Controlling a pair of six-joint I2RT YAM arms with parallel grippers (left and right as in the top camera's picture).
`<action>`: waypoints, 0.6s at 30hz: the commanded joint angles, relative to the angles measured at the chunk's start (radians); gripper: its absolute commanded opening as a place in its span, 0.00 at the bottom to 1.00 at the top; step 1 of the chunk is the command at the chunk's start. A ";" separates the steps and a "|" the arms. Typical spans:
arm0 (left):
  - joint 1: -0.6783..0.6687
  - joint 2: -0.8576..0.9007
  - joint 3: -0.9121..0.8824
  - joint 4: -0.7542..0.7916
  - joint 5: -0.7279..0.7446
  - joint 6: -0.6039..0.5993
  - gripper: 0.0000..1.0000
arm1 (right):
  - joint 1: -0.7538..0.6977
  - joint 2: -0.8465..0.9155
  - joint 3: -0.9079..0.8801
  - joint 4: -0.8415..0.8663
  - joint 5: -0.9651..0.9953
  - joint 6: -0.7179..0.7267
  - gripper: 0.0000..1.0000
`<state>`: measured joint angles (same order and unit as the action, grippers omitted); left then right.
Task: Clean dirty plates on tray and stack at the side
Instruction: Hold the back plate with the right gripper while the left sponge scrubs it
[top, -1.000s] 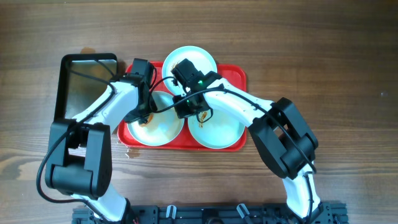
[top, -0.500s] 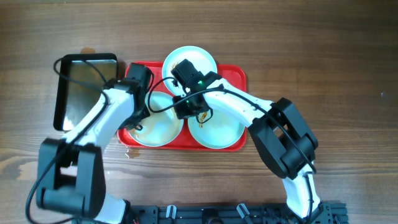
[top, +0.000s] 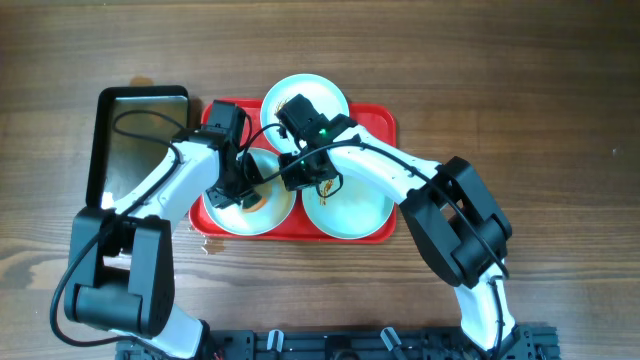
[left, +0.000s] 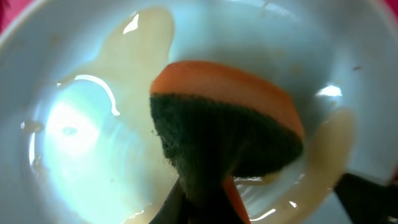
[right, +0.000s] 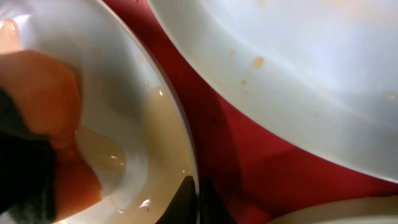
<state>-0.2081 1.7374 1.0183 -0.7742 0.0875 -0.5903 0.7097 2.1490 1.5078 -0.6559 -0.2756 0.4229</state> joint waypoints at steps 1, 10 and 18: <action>-0.003 0.018 -0.053 -0.028 -0.091 -0.016 0.04 | 0.000 0.026 -0.016 -0.011 0.013 -0.003 0.04; -0.003 0.017 -0.042 -0.164 -0.513 -0.017 0.04 | 0.000 0.026 -0.016 -0.011 0.013 -0.004 0.04; -0.003 -0.026 0.122 -0.185 -0.517 -0.018 0.04 | 0.000 0.026 -0.016 -0.005 0.013 -0.005 0.04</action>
<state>-0.2169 1.7374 1.0595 -0.9512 -0.3695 -0.5896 0.7162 2.1490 1.5078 -0.6552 -0.2832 0.4263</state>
